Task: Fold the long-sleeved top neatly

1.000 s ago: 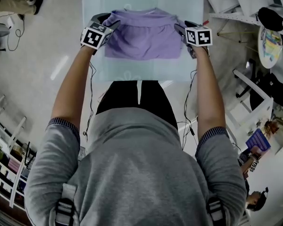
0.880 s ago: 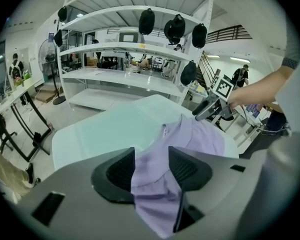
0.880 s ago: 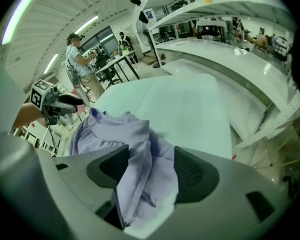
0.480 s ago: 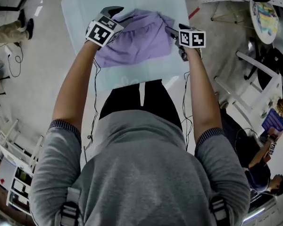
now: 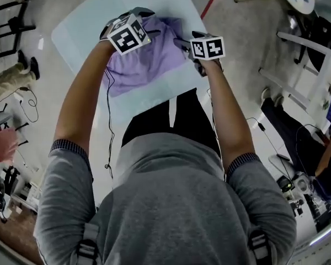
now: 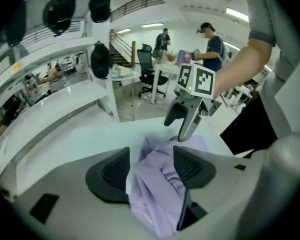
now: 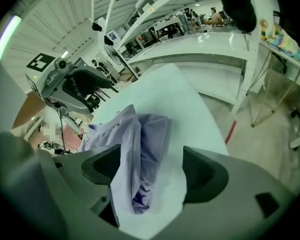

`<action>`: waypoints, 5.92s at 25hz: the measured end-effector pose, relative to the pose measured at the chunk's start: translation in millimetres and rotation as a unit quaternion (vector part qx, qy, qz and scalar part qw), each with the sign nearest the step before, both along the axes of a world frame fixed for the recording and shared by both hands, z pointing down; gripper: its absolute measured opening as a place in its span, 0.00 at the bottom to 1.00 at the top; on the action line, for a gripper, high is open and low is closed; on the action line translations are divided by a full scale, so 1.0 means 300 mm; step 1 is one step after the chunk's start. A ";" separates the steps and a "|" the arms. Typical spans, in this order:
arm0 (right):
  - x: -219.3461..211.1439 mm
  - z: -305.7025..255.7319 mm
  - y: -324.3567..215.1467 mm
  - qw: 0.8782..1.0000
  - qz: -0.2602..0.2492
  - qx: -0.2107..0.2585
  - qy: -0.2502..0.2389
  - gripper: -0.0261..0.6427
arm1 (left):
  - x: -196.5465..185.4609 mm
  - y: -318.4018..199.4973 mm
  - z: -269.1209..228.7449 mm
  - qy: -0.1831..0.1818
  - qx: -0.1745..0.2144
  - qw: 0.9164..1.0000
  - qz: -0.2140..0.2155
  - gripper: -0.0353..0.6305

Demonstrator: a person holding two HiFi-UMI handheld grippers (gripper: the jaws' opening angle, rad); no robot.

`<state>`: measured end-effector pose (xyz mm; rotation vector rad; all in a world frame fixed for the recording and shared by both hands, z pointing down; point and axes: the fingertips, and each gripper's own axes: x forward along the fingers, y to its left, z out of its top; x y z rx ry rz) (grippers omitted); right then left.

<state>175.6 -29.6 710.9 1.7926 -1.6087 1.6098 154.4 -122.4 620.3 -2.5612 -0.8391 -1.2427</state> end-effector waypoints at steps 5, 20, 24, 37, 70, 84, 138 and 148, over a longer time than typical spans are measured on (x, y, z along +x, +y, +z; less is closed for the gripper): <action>-0.023 0.019 0.052 1.000 0.017 0.003 -0.016 0.64 | 0.093 0.139 0.074 -0.029 0.034 0.988 0.149 0.51; -0.106 0.082 0.116 0.999 -0.013 -0.050 0.011 0.54 | 0.048 0.321 0.375 -0.140 0.192 0.795 0.559 0.54; -0.116 0.095 0.095 0.995 -0.034 -0.061 0.064 0.47 | -0.028 0.287 0.401 -0.178 0.208 0.753 0.598 0.44; -0.133 -0.038 0.057 0.994 -0.045 -0.038 0.097 0.14 | -0.015 0.233 0.245 -0.071 0.204 0.802 0.557 0.18; -0.562 -0.325 -0.001 0.990 -0.130 0.026 0.058 0.14 | -0.438 0.168 -0.059 -0.008 0.214 0.835 0.507 0.18; -0.852 -0.230 -0.162 0.988 -0.151 0.030 -0.002 0.14 | -0.697 0.006 0.043 -0.046 0.227 0.833 0.502 0.19; -0.758 -0.188 -0.094 0.978 -0.194 0.055 0.052 0.55 | -0.446 -0.079 0.091 -0.037 0.086 0.977 0.192 0.47; -0.691 0.023 0.047 0.989 -0.144 -0.005 0.022 0.41 | -0.327 -0.005 0.228 -0.076 0.107 0.952 0.275 0.44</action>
